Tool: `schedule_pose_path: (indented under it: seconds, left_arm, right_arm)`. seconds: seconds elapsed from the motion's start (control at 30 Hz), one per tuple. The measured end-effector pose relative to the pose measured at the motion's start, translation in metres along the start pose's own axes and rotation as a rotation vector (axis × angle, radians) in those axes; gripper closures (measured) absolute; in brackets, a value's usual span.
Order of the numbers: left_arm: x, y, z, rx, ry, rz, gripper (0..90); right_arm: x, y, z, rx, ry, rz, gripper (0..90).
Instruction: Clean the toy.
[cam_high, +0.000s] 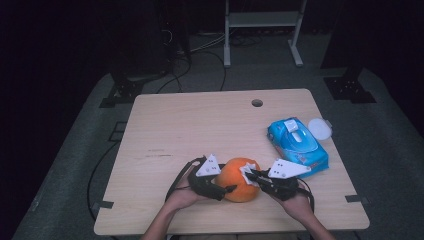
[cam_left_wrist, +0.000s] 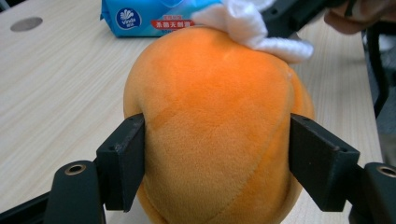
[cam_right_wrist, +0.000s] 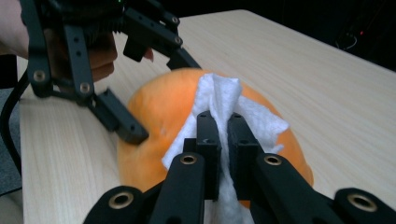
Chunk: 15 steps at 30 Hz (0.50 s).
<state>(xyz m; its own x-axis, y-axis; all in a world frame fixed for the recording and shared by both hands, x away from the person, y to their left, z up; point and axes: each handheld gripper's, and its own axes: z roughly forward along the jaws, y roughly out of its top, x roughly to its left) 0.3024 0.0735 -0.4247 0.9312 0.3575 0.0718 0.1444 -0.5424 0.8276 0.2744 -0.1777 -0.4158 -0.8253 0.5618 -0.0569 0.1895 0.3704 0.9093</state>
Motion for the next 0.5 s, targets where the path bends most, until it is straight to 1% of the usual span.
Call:
schedule_pose_path:
  seconds: [0.03,0.1,0.13,0.17,0.27,0.33,0.37,0.4,0.43,0.5]
  left_arm:
    - [-0.001,0.001,-0.001,0.006,0.003,0.012,26.0]
    - [-0.002,0.001,-0.001,0.000,-0.004,0.026,25.7]
    - [-0.002,0.001,-0.002,-0.008,-0.015,0.022,24.3]
    - [0.000,0.001,-0.002,-0.010,-0.026,0.013,21.0]
    - [0.006,-0.001,-0.002,-0.020,-0.051,-0.043,10.8]
    - [0.009,-0.004,0.000,-0.017,-0.058,-0.083,9.4]
    - [0.008,-0.005,0.001,-0.015,-0.054,-0.087,10.2]
    - [0.007,-0.005,0.001,-0.014,-0.041,-0.081,14.3]
    - [0.005,-0.005,0.002,-0.017,-0.022,-0.068,20.4]
    - [0.003,-0.003,0.001,-0.014,-0.006,-0.046,25.4]
  right_arm:
    - [0.000,0.001,-0.001,0.000,0.000,0.001,84.7]
    - [-0.001,0.000,-0.001,0.003,0.008,-0.005,84.7]
    - [-0.001,-0.001,-0.002,0.007,0.009,-0.001,84.7]
    - [-0.001,-0.003,-0.002,0.011,0.009,-0.002,84.7]
    - [0.000,-0.008,-0.004,0.033,0.001,-0.015,84.7]
    - [-0.001,-0.012,-0.006,0.046,-0.005,-0.016,84.7]
    - [-0.002,-0.013,-0.007,0.048,-0.007,-0.013,84.7]
    - [-0.002,-0.014,-0.007,0.050,-0.007,-0.011,84.7]
    - [-0.003,-0.014,-0.007,0.049,-0.008,-0.011,84.7]
    - [-0.002,-0.010,-0.007,0.033,-0.012,-0.008,84.7]
